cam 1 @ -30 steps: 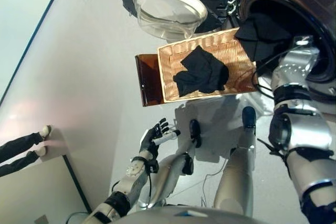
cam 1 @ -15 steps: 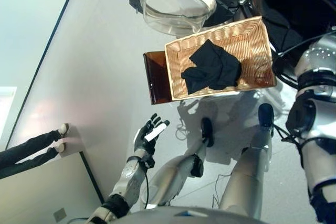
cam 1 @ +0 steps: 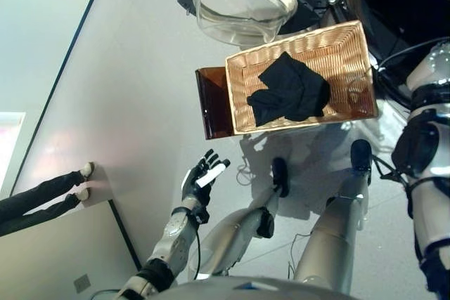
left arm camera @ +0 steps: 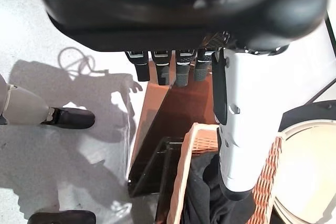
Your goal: Pick up the clothes and place them into the washing machine
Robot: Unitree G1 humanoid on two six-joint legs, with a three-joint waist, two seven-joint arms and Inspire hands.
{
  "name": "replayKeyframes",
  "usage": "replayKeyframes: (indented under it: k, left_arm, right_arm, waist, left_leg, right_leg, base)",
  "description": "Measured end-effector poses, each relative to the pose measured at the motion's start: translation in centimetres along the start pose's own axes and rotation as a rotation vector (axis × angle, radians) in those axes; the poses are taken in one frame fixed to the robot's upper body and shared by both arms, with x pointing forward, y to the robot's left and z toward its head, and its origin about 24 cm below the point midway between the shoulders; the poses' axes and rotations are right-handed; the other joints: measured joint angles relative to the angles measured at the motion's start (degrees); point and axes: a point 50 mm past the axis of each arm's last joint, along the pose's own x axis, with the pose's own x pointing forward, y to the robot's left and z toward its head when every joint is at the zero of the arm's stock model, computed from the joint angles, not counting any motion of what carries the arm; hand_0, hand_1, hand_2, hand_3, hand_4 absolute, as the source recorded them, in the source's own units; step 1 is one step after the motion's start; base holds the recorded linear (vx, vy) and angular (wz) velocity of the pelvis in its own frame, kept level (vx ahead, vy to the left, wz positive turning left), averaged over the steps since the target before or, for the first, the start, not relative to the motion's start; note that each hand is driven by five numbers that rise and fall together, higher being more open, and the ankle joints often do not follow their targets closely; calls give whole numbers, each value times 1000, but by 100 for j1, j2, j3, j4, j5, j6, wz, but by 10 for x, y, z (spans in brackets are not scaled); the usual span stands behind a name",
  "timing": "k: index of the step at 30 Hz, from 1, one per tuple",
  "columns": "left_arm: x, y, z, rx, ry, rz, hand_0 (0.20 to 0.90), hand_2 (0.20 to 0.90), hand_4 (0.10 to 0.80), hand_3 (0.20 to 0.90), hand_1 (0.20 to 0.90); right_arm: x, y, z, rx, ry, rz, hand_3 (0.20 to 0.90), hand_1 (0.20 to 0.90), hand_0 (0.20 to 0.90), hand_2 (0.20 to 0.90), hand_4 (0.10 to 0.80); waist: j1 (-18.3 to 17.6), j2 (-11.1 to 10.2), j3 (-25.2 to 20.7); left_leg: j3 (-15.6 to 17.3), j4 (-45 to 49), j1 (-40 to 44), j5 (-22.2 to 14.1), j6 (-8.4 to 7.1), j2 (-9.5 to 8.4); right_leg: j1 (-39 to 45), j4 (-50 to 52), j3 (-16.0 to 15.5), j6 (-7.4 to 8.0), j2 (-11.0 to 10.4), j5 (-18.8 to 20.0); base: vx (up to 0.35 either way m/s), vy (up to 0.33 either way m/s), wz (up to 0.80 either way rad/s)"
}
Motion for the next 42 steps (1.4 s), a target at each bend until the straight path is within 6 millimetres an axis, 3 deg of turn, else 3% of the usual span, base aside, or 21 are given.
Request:
replayKeyframes:
  k: [20, 21, 22, 26, 34, 42]
  left_arm:
    - [0, -2, 0, 10, 0, -1, 900, 900, 800, 900, 900]
    - [0, -1, 0, 11, 0, 3, 900, 900, 800, 900, 900]
    - [0, -1, 1, 12, -2, 5, 900, 900, 800, 900, 900]
    - [-1, 2, 5, 31, -13, 8, 900, 900, 800, 900, 900]
    - [-2, 2, 8, 33, -28, 18, 900, 900, 800, 900, 900]
    - [-2, 0, 9, 31, -35, 13, 900, 900, 800, 900, 900]
  right_arm:
    - [2, 3, 8, -58, -48, -83, 200, 200, 200, 200, 300]
    - [3, 2, 9, -84, -55, -87, 425, 425, 425, 425, 461]
    - [4, 0, 10, -127, -63, -91, 900, 900, 900, 900, 800]
    - [6, -2, 10, -334, -70, -132, 900, 900, 900, 900, 800]
    - [6, -3, 7, -461, -49, -170, 900, 900, 900, 900, 800]
    - [6, -7, 1, -704, 3, -217, 900, 900, 900, 900, 800]
  waist:
    - [-20, -11, 8]
    - [-21, -12, 9]
    - [-23, -13, 10]
    - [-32, -16, 12]
    - [-75, -19, 15]
    - [-164, -34, 26]
  left_leg:
    - [-71, -1, -85, 4, 7, -12]
    - [-73, -2, -85, -1, 1, -15]
    - [-76, -2, -85, -1, 1, -15]
    - [-82, -2, -87, 17, 27, -18]
    - [-77, -2, -90, 16, 28, -18]
    - [-71, 0, -88, 31, 50, -15]
  right_leg:
    - [-14, -32, -76, -1, -26, -1]
    - [-14, -33, -76, -2, -30, -2]
    - [-10, -33, -80, -2, -31, -2]
    - [-10, -29, -81, -3, -33, 0]
    - [-12, -31, -68, -3, -29, 1]
    - [-6, -28, -68, -2, -21, 2]
  base:
    - [-11, 1, 2]
    - [0, 0, 0]
    - [-57, 4, 3]
    - [-16, 4, 1]
    - [0, 0, 0]
    - [0, 0, 0]
